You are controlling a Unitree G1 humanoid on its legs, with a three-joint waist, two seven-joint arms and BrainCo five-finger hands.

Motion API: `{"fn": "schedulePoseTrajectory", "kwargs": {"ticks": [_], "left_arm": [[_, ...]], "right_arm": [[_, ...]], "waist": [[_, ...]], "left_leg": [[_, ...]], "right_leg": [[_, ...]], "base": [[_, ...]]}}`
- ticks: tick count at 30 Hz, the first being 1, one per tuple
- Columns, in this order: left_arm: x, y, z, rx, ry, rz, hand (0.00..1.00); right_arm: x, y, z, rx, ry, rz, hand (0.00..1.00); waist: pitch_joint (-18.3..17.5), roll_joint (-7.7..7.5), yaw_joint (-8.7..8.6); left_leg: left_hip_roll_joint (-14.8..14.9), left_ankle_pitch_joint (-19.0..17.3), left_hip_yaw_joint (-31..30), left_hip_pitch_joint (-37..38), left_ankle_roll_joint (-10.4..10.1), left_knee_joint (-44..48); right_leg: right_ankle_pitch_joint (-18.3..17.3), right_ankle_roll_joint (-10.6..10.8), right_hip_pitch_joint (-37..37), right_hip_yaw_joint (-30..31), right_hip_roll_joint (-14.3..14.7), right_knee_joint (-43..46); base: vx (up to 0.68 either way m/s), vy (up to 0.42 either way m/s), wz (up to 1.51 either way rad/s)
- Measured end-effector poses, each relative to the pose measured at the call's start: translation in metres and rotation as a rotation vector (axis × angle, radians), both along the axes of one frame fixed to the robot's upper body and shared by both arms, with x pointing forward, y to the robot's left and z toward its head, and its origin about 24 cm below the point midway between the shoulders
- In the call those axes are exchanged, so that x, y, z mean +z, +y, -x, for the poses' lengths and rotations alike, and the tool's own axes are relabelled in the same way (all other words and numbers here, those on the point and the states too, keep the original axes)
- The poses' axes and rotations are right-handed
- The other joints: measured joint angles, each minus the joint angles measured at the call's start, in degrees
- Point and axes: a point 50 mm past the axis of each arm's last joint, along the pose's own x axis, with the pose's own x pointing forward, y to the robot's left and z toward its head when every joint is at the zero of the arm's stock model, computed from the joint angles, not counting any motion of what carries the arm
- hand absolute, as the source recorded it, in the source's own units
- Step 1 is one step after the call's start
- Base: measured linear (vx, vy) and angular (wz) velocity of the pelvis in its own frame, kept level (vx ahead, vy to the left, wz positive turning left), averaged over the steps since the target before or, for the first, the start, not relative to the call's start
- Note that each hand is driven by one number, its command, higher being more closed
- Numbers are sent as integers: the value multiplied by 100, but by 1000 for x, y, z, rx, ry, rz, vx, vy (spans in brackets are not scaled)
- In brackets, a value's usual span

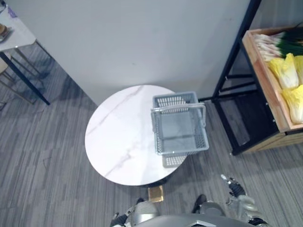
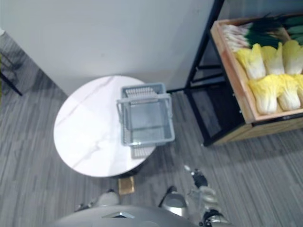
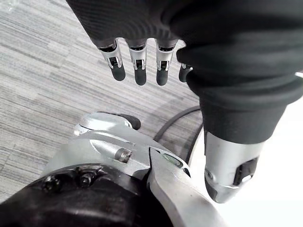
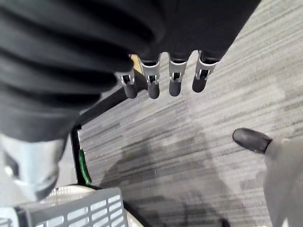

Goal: Pick vegetable in the basket

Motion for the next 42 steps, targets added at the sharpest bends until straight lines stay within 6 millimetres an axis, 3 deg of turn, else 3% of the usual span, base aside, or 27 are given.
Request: {"fn": "schedulePoseTrajectory", "kwargs": {"ticks": [2,5,8,9,11,12,16,21,25,26,28,31,35,38,42], "left_arm": [[0,1,-1,-13,3,-9,0],[1,3,-2,-43,8,-20,0],[4,18,-4,-160,19,-64,0],[4,19,-4,-172,21,-67,0],[5,23,-5,-226,24,-73,0],[5,23,-6,-229,24,-73,0],[4,17,-6,-272,25,-44,0],[5,19,-9,-307,18,-50,0],[8,25,-17,-303,-11,-76,0],[9,27,-17,-296,-14,-80,0],[10,32,-19,-278,-18,-96,0],[11,37,-19,-268,-14,-113,0],[12,40,-21,-252,-20,-121,0],[13,39,-27,-258,-38,-123,0],[14,39,-34,-266,-52,-132,0]], "right_arm": [[10,-16,-8,-14,-42,72,0],[45,-51,-30,33,-161,250,0],[99,-84,-65,234,-262,557,0],[106,-88,-69,259,-268,595,0],[150,-102,-96,430,-313,822,0],[157,-100,-102,467,-326,854,0],[188,-68,-136,699,-448,959,0],[221,4,-171,1070,-653,1032,0],[238,65,-188,1357,-786,1031,0],[241,72,-191,1389,-800,1037,0],[263,96,-203,1482,-869,1086,0],[292,110,-217,1504,-928,1167,0],[318,121,-233,1490,-965,1233,0],[330,125,-243,1452,-963,1252,0],[332,121,-253,1404,-916,1257,0]], "waist": [[-23,38,-9],[-22,34,-58],[-54,-170,-127],[-56,-171,-137],[-68,-151,-162],[-77,-138,-168],[-92,-132,-256],[-72,-189,-141],[29,-377,53],[37,-411,90],[115,-546,165],[184,-645,354],[333,-722,478],[471,-738,578],[627,-737,673]], "left_leg": [[-78,-62,189,-13,-39,-255],[-175,-588,366,-8,-80,-325],[-495,-672,524,4,10,-304],[-522,-681,539,8,24,-303],[-631,-740,683,92,45,-299],[-634,-743,695,87,42,-302],[-607,-751,734,94,28,-303],[-590,-756,760,98,22,-307],[-585,-752,621,29,27,-301],[-585,-749,582,-23,30,-295],[-581,-724,468,-126,57,-265],[-570,-722,364,-277,61,-189],[-563,-717,208,-502,68,-102],[-563,-682,165,-632,87,-100],[-563,-681,124,-677,88,-99]], "right_leg": [[203,45,-91,15,9,-198],[559,159,-78,127,24,-569],[799,289,-81,548,-187,-817],[807,301,-82,592,-206,-821],[873,371,-122,781,-299,-855],[876,371,-144,802,-300,-850],[888,356,-217,867,-256,-843],[913,329,-284,916,-236,-776],[913,328,-285,852,-242,-774],[913,328,-294,829,-248,-775],[914,327,-334,748,-255,-773],[915,325,-384,724,-261,-766],[915,325,-471,690,-278,-758],[915,325,-570,662,-281,-750],[915,325,-579,627,-283,-751]], "base": [[-43,102,-2],[-59,173,-14],[-51,116,-18],[-50,97,-22],[-16,58,-29],[3,15,-24],[24,-19,-10],[15,-13,-4],[1,-15,10],[-16,-14,23],[-11,-15,22],[0,-14,15],[2,-5,17],[-2,-9,10],[19,-5,6]]}}
